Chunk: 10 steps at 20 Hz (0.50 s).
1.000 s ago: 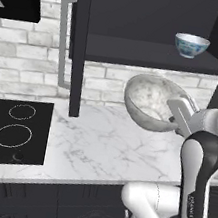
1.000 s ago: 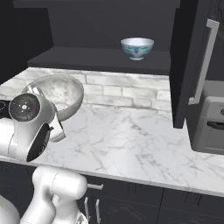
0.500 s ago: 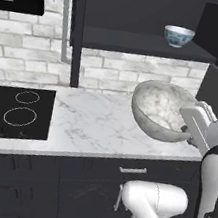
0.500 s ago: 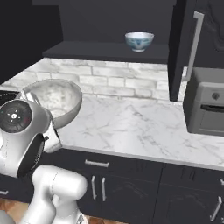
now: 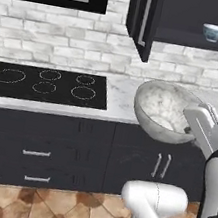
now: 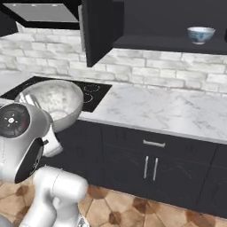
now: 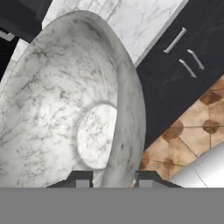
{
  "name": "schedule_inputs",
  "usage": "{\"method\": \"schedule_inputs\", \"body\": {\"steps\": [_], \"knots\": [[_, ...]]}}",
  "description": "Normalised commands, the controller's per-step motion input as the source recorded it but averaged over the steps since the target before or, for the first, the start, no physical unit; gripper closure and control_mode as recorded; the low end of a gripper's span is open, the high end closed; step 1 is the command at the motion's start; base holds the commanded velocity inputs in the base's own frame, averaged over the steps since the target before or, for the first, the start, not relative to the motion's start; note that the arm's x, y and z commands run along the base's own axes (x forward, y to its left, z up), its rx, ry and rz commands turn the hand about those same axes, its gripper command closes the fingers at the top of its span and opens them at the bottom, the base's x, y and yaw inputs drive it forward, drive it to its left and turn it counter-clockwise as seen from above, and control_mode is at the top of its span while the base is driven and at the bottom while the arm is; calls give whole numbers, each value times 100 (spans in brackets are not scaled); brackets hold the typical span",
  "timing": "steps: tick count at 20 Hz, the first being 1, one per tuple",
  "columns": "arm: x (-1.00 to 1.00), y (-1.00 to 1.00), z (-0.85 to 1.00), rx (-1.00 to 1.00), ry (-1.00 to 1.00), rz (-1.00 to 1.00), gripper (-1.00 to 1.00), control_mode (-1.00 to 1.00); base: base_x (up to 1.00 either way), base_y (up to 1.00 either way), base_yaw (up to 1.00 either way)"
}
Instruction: Take the smaller bowl and place it next to the appetizer plate on the dining counter , and place the larger bowl next to the plate with cooked food.
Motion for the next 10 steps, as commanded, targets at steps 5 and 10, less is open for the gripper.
{"method": "schedule_inputs", "body": {"steps": [5,10], "knots": [[0,0,0,0,0,0,100,100,0,65,83],[0,0,0,0,0,0,100,100,0,7,100]]}}
